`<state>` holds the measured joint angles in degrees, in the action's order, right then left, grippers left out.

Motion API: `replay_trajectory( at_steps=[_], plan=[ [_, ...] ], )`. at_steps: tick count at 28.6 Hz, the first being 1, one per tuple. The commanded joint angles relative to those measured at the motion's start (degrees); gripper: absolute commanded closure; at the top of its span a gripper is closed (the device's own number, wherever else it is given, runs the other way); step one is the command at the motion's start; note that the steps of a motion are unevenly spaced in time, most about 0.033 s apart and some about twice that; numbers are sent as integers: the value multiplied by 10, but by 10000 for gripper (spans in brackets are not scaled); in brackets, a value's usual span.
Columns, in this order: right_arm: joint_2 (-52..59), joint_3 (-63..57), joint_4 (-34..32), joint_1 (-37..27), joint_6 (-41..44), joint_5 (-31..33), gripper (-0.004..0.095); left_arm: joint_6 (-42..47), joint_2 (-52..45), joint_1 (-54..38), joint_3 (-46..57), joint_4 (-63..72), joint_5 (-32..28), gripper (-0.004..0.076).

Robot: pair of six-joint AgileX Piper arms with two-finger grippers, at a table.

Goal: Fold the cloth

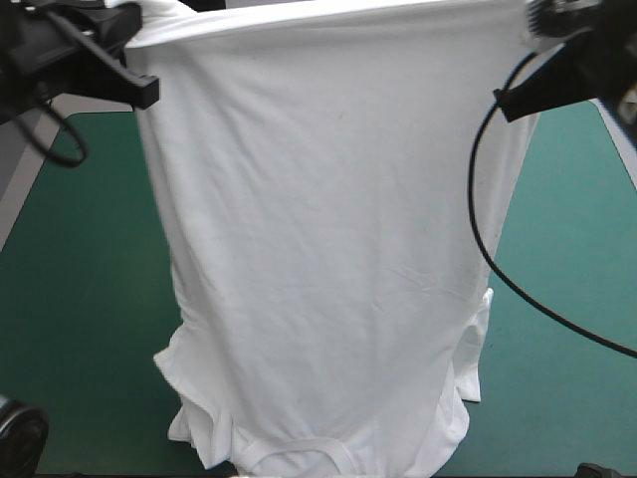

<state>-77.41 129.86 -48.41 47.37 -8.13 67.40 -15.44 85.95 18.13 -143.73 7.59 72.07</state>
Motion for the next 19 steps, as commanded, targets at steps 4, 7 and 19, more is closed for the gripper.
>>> replay_trajectory(
  at_steps=[4, 7, 19],
  plan=[
    [-35, -98, 5, -115, 38, -74, 925, 7, 105, 0, -7, -41, 16, 746],
    [-57, -148, 105, -191, 38, -120, 925, 7, 135, 0, -7, -40, 10, 746],
    [-227, -210, 342, -369, 21, -186, 925, 7, 267, -46, -7, 12, -43, 746]
  ],
)
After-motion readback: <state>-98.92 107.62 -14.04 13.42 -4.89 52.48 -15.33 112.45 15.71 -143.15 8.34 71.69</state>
